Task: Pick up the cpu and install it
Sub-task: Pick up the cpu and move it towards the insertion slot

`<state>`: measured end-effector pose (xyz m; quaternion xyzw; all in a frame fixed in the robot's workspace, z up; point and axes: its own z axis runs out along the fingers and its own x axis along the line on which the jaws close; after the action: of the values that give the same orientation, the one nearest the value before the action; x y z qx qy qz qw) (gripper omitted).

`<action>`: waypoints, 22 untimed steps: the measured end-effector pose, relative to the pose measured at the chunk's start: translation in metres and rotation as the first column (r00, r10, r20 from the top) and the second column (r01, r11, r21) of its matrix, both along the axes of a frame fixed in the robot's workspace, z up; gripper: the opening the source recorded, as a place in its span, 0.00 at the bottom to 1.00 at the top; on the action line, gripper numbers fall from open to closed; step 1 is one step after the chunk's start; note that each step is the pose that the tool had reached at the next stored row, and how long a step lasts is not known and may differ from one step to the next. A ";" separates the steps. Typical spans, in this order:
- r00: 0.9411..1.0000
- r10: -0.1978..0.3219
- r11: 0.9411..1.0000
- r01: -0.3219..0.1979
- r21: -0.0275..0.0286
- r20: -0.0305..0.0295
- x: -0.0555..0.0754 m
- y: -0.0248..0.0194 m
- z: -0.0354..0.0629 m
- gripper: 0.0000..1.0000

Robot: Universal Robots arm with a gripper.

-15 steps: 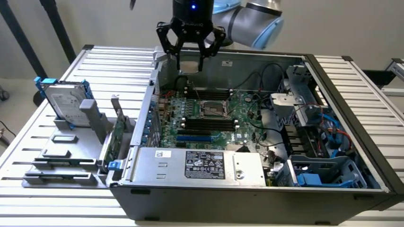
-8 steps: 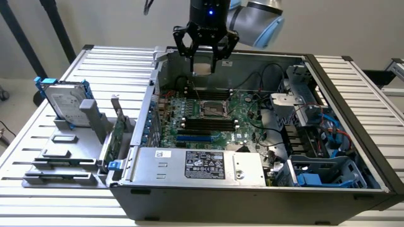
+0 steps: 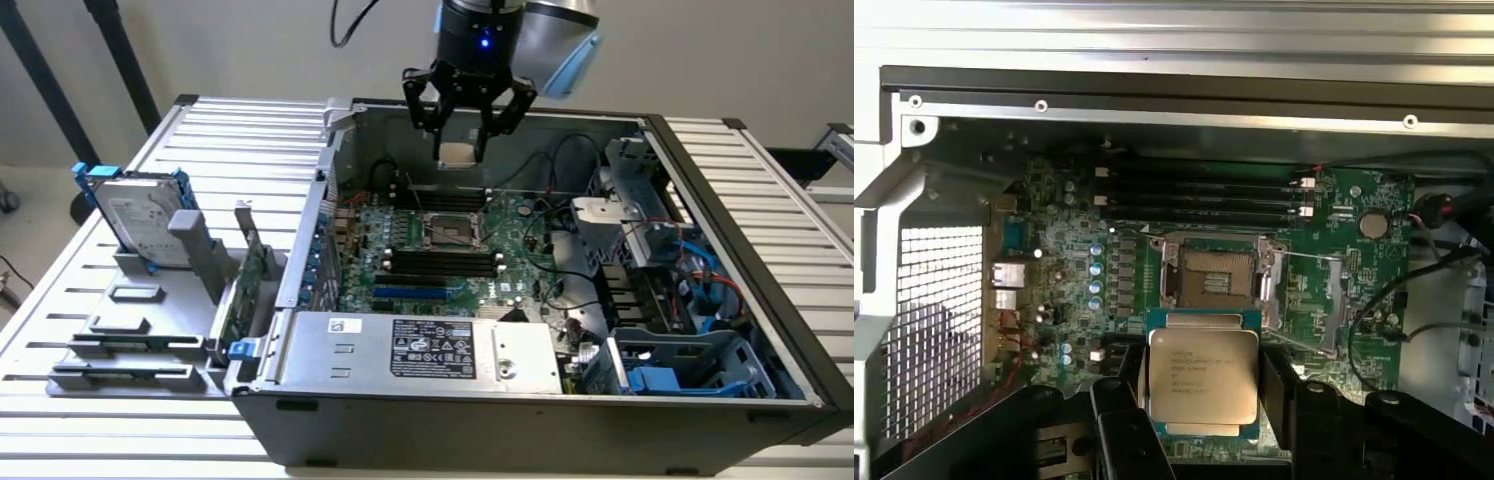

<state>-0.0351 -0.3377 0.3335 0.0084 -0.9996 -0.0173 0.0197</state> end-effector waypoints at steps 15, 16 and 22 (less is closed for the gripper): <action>0.999 -0.035 0.999 0.035 0.000 0.000 0.009 0.0082 -0.0281 0.55; 0.999 -0.035 0.999 0.035 0.000 0.000 0.009 0.0087 -0.0299 0.55; 0.999 -0.037 0.999 0.037 0.000 0.000 0.009 0.0092 -0.0402 0.55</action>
<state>-0.0265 -0.3286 0.2933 -0.0099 -0.9996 -0.0177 0.0194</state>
